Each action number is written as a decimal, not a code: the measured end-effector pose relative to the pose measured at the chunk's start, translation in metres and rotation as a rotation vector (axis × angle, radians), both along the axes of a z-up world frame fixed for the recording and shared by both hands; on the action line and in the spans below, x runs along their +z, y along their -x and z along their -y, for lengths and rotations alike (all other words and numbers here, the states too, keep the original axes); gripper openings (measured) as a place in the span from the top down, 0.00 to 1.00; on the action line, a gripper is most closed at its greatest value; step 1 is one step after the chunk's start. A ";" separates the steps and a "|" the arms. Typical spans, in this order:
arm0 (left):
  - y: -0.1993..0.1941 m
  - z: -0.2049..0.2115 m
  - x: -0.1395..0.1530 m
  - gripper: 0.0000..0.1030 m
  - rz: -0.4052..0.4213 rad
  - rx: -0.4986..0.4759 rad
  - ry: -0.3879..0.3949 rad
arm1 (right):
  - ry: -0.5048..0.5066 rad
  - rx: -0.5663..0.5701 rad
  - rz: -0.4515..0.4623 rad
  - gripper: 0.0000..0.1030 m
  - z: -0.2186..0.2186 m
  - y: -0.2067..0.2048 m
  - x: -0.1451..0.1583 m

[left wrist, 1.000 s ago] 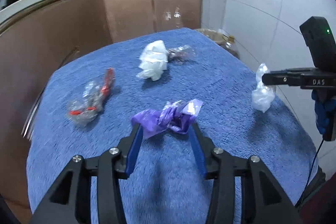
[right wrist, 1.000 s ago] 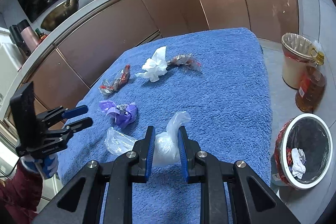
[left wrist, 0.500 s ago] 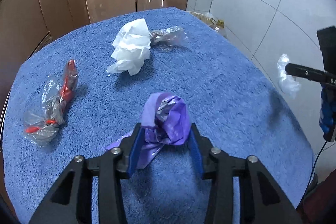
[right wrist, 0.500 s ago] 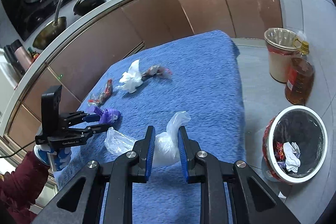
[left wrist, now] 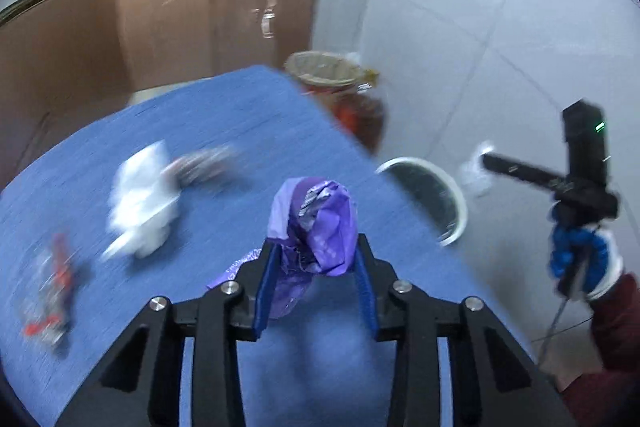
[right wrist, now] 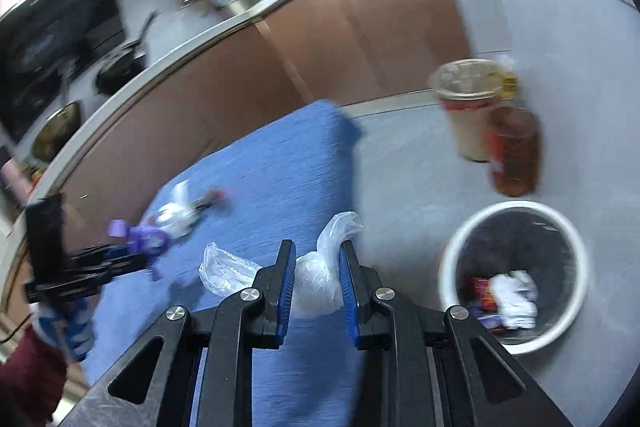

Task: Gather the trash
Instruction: 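Carry the purple wrapper and clear bag toward the steel bin, then open both tools over the bin to drop the wrapper and bag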

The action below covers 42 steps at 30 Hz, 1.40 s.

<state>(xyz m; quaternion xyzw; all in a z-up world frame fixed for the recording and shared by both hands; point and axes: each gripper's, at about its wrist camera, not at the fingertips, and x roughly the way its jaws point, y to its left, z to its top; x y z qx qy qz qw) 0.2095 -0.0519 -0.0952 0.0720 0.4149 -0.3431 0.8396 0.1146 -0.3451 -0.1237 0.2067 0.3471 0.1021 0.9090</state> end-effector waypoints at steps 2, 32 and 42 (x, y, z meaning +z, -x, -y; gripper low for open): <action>-0.008 0.038 0.004 0.67 -0.014 -0.053 0.031 | 0.033 -0.078 -0.012 0.80 0.021 0.001 -0.002; -0.039 0.194 -0.005 0.53 -0.060 -0.055 0.171 | 0.262 -0.373 -0.061 0.56 0.089 0.007 -0.015; 0.005 0.090 0.055 0.53 0.136 0.131 0.198 | 0.285 -0.269 0.123 0.55 0.027 0.026 0.074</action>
